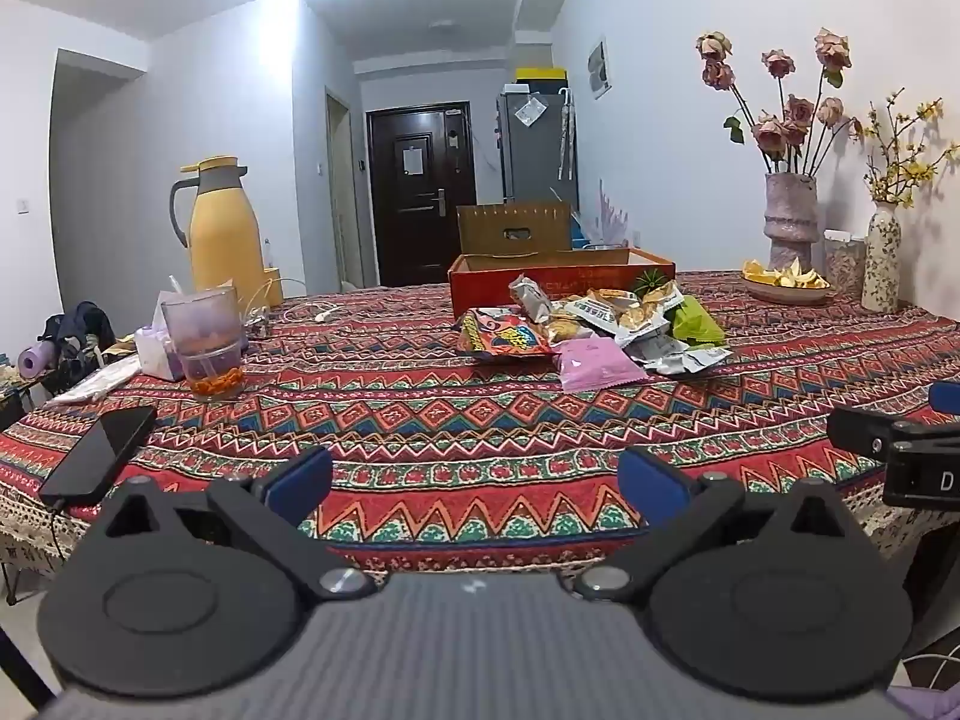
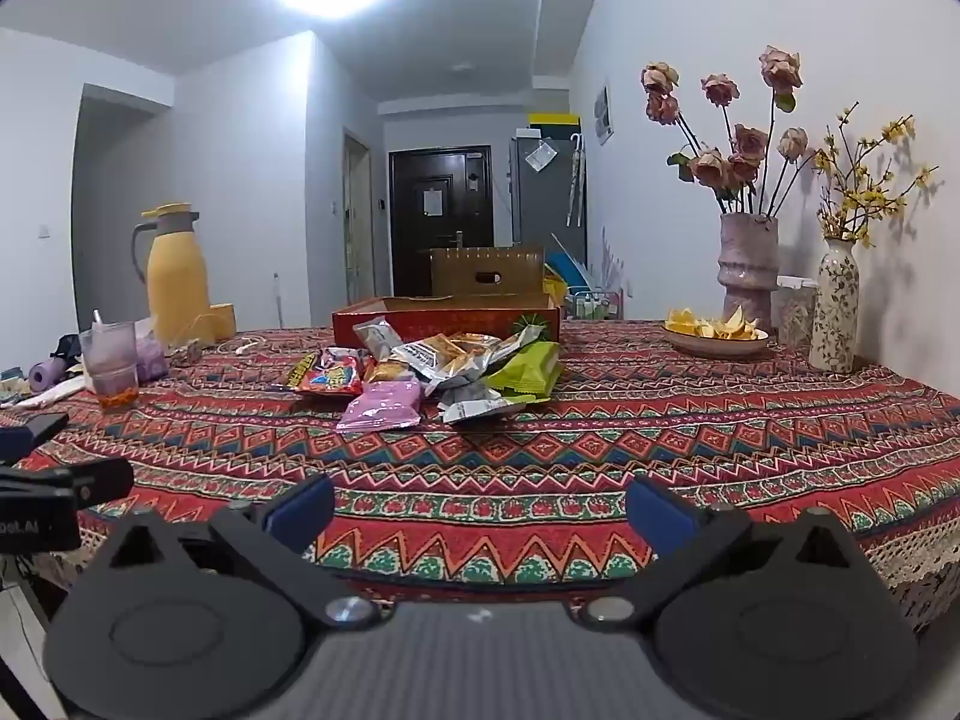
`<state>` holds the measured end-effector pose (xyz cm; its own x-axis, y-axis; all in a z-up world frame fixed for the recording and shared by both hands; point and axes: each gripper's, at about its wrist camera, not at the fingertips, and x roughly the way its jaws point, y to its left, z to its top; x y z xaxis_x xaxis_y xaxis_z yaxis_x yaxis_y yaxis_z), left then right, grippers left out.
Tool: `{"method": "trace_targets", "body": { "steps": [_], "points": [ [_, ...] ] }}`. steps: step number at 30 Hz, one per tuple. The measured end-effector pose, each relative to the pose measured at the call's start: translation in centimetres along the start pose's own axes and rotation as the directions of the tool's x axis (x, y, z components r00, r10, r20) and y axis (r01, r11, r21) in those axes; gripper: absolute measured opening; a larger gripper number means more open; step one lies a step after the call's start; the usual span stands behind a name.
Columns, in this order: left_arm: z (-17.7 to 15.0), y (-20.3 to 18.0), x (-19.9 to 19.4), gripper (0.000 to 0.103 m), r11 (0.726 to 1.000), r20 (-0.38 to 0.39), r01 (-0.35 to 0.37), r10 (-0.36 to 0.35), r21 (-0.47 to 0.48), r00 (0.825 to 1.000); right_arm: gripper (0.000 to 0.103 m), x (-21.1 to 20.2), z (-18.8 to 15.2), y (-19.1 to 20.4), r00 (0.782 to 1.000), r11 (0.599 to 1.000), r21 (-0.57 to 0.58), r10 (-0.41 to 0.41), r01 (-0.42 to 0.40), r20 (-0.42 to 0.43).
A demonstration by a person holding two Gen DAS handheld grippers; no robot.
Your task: Organize snacks
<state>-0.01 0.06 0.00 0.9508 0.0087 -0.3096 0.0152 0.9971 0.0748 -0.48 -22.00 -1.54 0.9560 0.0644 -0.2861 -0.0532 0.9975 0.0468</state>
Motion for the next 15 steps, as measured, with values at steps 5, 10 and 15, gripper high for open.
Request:
{"method": "trace_targets", "body": {
  "steps": [5,10,15],
  "points": [
    [0.43,0.24,0.09,0.103,1.000,-0.017,-0.005,0.005,-0.010,1.000,0.103,-0.34,0.17,-0.14,1.000,1.000,0.012,0.003,-0.003,-0.016],
    [0.42,0.21,-0.01,0.103,1.000,0.009,-0.011,0.011,0.008,1.000,0.103,0.34,0.06,0.03,1.000,1.000,0.006,0.002,-0.001,-0.020],
    [0.44,0.22,-0.03,0.103,1.000,0.014,-0.013,0.013,0.011,1.000,0.103,0.27,0.26,-0.09,1.000,1.000,0.001,0.002,-0.002,-0.021]
  ]
}}
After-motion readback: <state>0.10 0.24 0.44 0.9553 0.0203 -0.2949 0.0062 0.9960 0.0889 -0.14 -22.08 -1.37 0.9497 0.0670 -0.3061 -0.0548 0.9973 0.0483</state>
